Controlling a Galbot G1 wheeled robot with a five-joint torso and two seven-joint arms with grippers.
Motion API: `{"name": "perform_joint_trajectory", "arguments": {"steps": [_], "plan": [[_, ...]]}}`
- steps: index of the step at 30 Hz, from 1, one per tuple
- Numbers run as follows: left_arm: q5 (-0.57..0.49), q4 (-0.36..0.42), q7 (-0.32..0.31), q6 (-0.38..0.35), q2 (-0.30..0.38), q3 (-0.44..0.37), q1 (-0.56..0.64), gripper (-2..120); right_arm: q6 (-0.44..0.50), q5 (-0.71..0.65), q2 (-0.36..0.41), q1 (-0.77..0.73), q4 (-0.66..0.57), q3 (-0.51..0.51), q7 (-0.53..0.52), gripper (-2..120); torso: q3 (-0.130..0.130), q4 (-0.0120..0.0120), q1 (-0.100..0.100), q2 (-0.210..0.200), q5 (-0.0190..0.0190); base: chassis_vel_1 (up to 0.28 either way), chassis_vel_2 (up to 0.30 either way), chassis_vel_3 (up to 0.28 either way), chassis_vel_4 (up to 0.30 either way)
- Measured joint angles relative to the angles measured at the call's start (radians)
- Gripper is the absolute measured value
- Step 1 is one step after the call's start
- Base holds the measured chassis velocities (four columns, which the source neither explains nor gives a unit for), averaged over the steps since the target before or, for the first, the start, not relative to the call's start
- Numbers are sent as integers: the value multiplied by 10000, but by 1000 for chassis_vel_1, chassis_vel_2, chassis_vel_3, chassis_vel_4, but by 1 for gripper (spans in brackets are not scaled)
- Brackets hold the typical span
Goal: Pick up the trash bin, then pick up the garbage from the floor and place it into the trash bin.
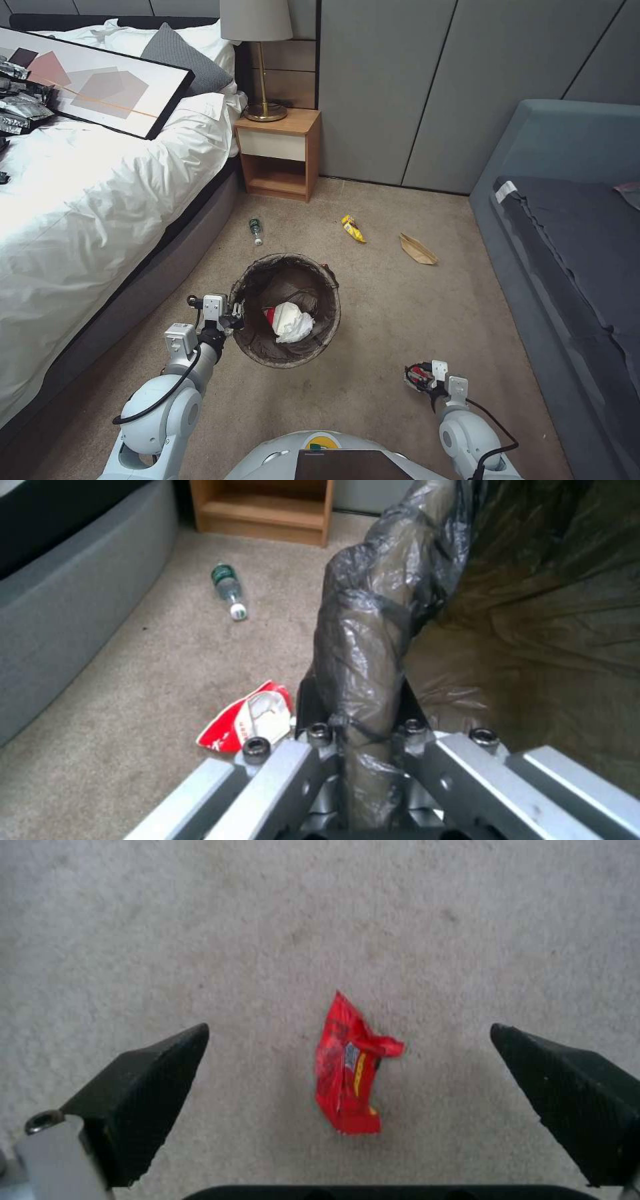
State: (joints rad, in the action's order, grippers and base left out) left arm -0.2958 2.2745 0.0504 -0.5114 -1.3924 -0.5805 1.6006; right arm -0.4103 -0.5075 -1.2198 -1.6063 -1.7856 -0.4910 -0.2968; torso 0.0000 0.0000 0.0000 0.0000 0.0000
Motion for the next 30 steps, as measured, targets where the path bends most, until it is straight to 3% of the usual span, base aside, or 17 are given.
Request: {"name": "perform_joint_trajectory", "arguments": {"steps": [30], "plan": [[68, 71, -6, -24, 14, -17, 85, 0, 980, 602, -368, 995, 2634, -20, 593, 99, 0, 0, 0, 0, 0, 0, 0, 0, 0]]}}
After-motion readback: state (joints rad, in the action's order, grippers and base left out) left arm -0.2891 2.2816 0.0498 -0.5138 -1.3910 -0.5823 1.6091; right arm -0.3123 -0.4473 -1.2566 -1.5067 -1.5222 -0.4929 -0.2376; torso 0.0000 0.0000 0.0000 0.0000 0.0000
